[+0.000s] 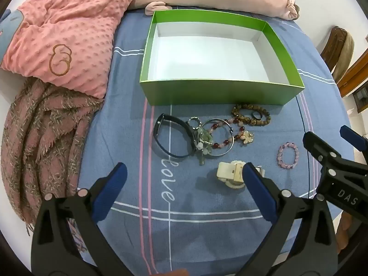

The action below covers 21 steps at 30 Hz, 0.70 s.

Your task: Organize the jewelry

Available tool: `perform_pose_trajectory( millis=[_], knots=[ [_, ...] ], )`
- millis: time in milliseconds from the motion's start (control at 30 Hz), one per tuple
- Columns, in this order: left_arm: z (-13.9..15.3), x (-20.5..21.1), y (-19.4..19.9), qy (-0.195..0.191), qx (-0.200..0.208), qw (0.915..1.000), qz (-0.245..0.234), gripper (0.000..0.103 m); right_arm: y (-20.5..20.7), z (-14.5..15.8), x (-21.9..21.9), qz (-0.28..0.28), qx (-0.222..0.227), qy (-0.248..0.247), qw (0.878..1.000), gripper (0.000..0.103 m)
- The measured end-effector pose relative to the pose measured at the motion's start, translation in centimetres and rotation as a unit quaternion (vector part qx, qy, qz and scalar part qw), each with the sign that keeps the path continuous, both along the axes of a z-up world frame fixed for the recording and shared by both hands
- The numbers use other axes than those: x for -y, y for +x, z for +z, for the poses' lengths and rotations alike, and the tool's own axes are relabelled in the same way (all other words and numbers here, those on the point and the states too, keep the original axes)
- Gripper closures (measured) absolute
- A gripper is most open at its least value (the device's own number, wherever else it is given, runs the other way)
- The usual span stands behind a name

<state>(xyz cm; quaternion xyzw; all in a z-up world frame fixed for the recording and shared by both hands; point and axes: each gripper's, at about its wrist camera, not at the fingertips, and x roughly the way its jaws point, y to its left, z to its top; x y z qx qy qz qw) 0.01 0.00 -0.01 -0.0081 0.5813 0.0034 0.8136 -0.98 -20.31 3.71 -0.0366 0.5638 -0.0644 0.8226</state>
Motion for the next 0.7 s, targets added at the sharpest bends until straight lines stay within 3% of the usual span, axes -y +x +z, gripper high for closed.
perform_pose_trajectory(
  millis=[700],
  knots=[
    [-0.01, 0.05, -0.04, -0.002, -0.003, 1.0, 0.0, 0.002, -0.02, -0.3, -0.19, -0.001, -0.004, 0.002, 1.0, 0.001]
  ],
)
